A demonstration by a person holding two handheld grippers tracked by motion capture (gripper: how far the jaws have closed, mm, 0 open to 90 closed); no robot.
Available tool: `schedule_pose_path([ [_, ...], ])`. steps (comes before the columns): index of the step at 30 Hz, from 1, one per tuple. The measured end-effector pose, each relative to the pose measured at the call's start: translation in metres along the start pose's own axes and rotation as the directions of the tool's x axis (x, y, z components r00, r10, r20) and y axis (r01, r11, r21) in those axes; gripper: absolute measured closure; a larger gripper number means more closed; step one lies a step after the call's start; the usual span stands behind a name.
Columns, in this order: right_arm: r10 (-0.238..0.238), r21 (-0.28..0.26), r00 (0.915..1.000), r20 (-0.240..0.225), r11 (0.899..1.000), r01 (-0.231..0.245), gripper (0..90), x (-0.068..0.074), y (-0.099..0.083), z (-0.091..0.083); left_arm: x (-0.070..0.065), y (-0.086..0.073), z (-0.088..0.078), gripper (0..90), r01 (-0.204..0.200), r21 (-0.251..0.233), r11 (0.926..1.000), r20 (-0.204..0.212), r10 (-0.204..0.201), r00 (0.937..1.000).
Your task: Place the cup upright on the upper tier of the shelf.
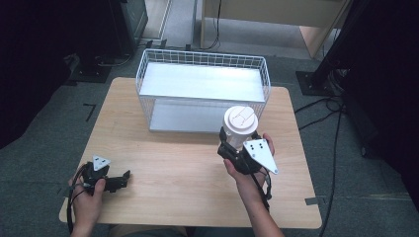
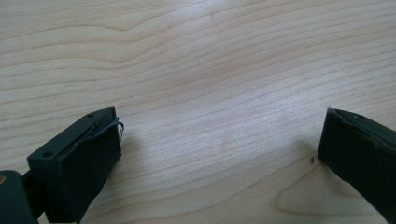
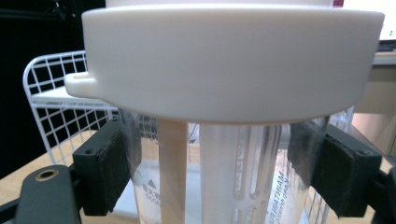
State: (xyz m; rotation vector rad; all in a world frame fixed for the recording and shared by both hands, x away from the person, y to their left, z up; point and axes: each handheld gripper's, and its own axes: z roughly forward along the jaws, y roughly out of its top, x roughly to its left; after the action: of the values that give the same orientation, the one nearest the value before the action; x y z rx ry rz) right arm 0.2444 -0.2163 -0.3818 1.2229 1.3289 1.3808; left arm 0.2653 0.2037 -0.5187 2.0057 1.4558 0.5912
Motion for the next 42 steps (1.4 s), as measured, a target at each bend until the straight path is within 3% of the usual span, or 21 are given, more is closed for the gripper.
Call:
schedule_pose_path([
  [25, -0.024, -0.104, 0.9991, 0.034, 0.994, 0.027, 16.4, -0.004, 0.069, 0.044, 0.000, 0.000, 0.000, 0.0, 0.005, -0.004, 1.0000, 0.002, -0.005, 1.0000],
  [42, -0.029, -0.126, 0.9972, 0.069, 0.991, 0.038, 16.3, -0.010, 0.103, 0.078, 0.000, 0.000, 0.000, 0.0, 0.000, 0.000, 1.0000, 0.001, 0.000, 1.0000],
])
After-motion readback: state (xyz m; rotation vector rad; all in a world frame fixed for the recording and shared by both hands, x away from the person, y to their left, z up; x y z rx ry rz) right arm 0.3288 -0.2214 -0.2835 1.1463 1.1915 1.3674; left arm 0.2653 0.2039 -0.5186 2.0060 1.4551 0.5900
